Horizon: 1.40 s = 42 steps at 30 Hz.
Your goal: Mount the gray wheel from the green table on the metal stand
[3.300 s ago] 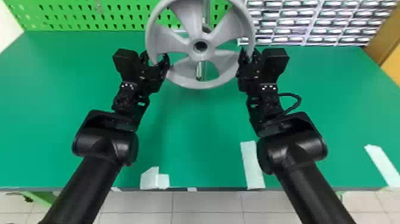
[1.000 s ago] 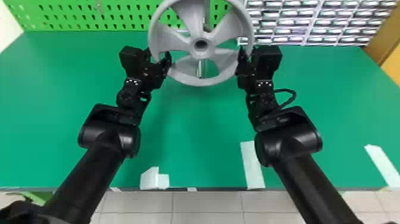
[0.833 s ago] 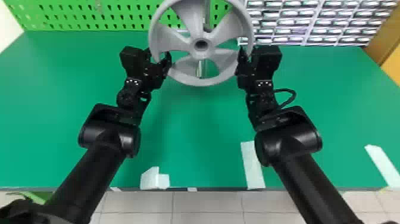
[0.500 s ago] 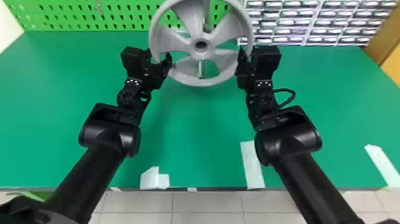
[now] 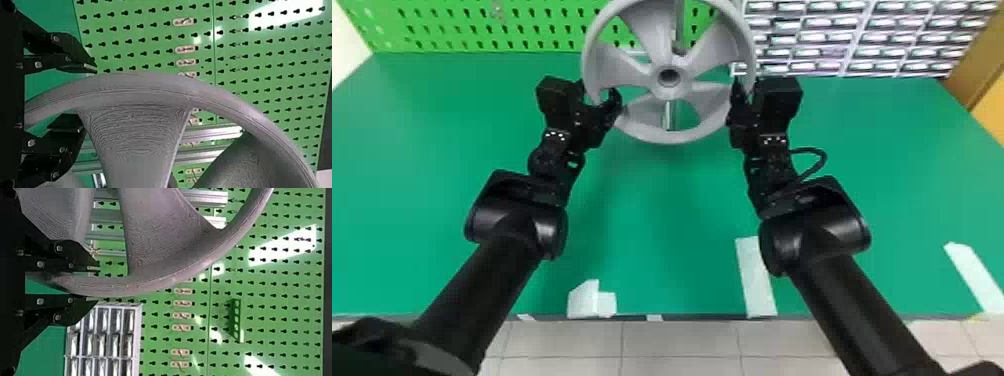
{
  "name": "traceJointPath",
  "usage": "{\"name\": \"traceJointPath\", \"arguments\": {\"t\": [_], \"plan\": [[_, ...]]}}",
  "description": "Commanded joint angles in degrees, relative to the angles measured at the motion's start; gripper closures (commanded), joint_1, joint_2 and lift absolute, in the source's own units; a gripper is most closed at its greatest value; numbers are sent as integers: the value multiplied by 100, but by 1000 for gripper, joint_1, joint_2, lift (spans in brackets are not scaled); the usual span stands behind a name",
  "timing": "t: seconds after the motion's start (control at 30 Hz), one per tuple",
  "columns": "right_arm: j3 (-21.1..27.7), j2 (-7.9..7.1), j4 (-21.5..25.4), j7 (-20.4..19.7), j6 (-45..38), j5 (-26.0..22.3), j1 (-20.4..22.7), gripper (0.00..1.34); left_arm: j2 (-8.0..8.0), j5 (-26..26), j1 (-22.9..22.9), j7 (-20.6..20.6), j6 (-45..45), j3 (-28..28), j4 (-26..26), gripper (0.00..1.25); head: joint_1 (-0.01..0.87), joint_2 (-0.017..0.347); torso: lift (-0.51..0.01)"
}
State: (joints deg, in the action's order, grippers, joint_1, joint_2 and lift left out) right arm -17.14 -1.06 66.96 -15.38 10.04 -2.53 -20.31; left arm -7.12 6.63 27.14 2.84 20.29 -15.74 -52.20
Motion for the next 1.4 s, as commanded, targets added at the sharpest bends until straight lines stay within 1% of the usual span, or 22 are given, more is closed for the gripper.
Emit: {"name": "traceJointPath", "arguments": {"t": [0.0,0.53,0.9,1.37], "plan": [[-26,10,-121,-194,51,-19,-52,1145,0,-31,55,-706,28,0,79,736,867,52,-100],[-70,18,-288,-194,183,-28,-140,1145,-9,-154,178,-706,151,18,246,734,867,52,-100],[-122,36,-438,-194,183,-37,-227,1145,0,-180,345,-803,151,-8,448,734,867,52,-100],[-175,71,-622,-220,165,-54,-377,1144,79,-242,538,-873,151,-35,800,731,867,52,-100]]}}
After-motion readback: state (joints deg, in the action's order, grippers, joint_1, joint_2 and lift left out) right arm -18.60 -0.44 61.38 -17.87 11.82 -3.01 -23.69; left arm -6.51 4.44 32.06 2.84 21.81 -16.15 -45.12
